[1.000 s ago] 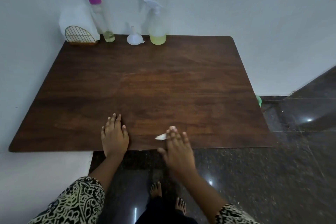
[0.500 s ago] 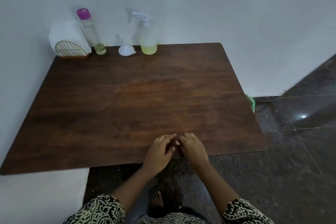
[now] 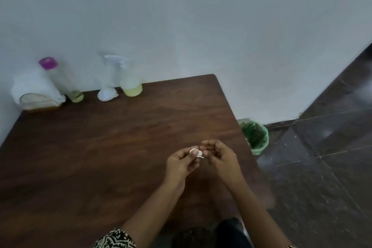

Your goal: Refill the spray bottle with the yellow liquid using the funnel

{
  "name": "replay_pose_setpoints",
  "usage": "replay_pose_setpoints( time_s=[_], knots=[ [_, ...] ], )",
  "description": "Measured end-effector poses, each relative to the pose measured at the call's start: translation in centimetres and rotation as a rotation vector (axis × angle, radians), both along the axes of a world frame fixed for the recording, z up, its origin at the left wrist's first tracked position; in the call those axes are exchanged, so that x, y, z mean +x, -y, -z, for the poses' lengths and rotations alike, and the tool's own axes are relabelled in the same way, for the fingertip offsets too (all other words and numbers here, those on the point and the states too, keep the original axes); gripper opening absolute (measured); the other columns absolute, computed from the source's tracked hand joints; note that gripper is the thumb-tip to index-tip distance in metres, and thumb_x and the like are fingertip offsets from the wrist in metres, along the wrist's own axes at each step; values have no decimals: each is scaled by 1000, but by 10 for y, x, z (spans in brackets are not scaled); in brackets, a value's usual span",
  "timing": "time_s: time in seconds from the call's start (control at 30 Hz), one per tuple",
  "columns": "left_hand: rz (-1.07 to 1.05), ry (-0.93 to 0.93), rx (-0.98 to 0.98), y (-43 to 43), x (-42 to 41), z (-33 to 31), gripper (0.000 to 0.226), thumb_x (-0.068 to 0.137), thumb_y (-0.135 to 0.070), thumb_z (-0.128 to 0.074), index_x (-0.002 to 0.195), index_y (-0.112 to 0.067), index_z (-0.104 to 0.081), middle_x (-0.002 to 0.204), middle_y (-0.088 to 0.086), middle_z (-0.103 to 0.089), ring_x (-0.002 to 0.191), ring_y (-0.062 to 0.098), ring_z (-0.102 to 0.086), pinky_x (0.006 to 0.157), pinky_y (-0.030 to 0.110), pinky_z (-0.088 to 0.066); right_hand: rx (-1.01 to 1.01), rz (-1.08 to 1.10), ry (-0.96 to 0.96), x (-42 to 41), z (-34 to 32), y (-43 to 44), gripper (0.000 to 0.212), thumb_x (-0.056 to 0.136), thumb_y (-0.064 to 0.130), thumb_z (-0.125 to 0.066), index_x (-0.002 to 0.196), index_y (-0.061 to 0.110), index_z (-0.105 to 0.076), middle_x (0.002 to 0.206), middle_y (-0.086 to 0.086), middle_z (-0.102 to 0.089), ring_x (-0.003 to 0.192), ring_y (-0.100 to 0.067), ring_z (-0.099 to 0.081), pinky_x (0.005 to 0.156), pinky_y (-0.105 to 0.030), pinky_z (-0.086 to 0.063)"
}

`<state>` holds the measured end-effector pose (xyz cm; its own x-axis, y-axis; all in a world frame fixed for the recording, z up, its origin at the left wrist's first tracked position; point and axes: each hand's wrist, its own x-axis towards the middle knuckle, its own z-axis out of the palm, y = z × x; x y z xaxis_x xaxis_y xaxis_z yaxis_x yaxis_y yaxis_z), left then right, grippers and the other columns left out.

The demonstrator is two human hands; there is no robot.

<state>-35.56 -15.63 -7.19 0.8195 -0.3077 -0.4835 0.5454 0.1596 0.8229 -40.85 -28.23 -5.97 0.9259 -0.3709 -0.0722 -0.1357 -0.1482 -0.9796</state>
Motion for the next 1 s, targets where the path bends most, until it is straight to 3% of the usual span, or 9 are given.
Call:
replay_pose_setpoints(
  time_s=[0.17,0.27,0.33,0.4,0.43,0.5,0.57,0.8,1.0],
  knots=[
    [111,55,50,117,28,-8,9,82,-6,-71,80,-7,-63,66,2,-71,58,9,-64,58,20,-53,-156,-176,-60,27,2,122,39,75,21,-71,106,44,-65,87,4,-64,76,-14,-62,73,-30,-54],
    [259,99,196,180,47,-5,18,87,-26,-68,85,-9,-68,74,1,-73,72,11,-66,64,22,-49,-118,-200,-202,42,6,199,21,73,16,-75,91,26,-70,73,-10,-63,67,-20,-56,70,-39,-56],
    [261,275,305,211,61,5,25,89,-38,-64,88,-14,-72,85,0,-76,79,8,-68,70,28,-50,-116,-138,-297,54,11,247,11,80,6,-72,84,15,-69,64,-2,-60,60,-7,-55,62,-23,-55],
    [284,626,681,236,79,26,22,91,-39,-62,102,-23,-71,107,-3,-72,99,9,-64,89,35,-50,-259,33,-353,71,26,298,8,83,7,-69,88,13,-71,73,0,-67,63,-1,-59,65,-12,-48],
    [319,760,923,243,85,35,28,91,-38,-60,115,-24,-66,125,-1,-63,117,14,-56,102,38,-42,-336,91,-389,79,35,321,10,84,10,-67,94,11,-72,82,-5,-71,74,-6,-64,72,-18,-48],
    [390,792,1238,249,92,49,45,94,-40,-54,137,-26,-50,151,3,-38,141,23,-31,115,44,-21,-421,143,-453,98,58,360,20,87,13,-63,105,8,-71,101,-13,-71,94,-24,-65,85,-29,-47],
    [434,753,1377,250,95,67,53,97,-43,-45,145,-24,-39,156,7,-29,144,27,-24,116,49,-19,-469,140,-494,119,82,391,24,89,11,-59,110,7,-69,107,-15,-69,100,-29,-63,86,-30,-45],
    [448,801,1525,249,89,93,56,95,-44,-28,145,-20,-40,150,10,-40,139,28,-36,108,53,-32,-561,65,-585,182,155,446,23,86,3,-56,107,11,-54,96,-17,-66,85,-31,-61,70,-34,-49],
    [406,825,1532,248,87,101,53,97,-41,-27,146,-22,-37,153,9,-37,141,26,-31,112,53,-27,-607,39,-669,204,183,470,29,88,2,-52,113,12,-61,111,-12,-67,102,-31,-61,80,-32,-46]
  ],
)
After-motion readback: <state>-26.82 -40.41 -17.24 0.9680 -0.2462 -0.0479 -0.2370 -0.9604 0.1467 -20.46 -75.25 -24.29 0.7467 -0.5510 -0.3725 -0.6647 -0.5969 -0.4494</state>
